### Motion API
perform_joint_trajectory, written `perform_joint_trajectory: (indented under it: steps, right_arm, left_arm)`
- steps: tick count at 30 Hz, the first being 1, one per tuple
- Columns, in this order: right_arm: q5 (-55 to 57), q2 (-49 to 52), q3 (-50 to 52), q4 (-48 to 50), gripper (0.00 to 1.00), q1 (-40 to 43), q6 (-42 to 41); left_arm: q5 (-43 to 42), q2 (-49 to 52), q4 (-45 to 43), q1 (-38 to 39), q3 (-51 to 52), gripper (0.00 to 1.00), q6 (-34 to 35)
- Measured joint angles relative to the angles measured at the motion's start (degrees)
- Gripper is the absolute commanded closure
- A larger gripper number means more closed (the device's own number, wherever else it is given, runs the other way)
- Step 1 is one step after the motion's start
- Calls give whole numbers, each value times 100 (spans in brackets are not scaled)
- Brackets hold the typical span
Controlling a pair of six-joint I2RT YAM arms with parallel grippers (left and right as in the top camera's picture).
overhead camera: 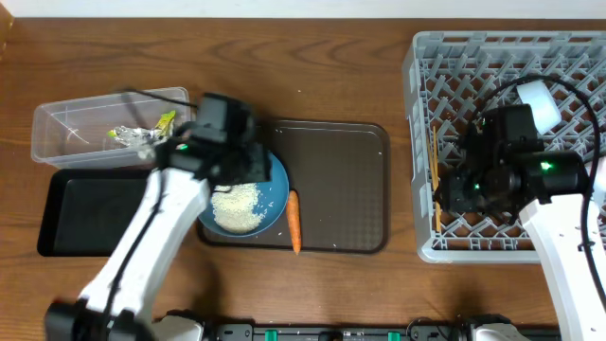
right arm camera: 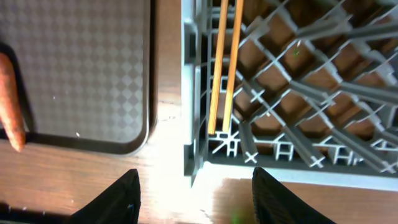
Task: Sort waste into correct bins and load items into the dishwasher rack
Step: 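Reach left gripper to the blue plate rim and grasp it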
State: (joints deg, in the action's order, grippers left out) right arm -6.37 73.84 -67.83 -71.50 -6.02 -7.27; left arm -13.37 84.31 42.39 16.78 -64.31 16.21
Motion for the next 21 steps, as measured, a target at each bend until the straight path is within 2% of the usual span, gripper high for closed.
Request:
perform_joint_trajectory:
  steps: [6, 14, 21]
  right_arm:
    - [-72, 4, 444, 236, 48, 0, 0]
    - [-79, 17, 782, 372, 48, 0, 0]
    - [-81, 17, 791, 409, 48, 0, 0]
  left_arm:
    - [2, 855, -540, 393, 0, 44, 170]
    - [201, 1598, -699, 520, 0, 45, 597]
    - [282, 1845, -796, 520, 0, 65, 815]
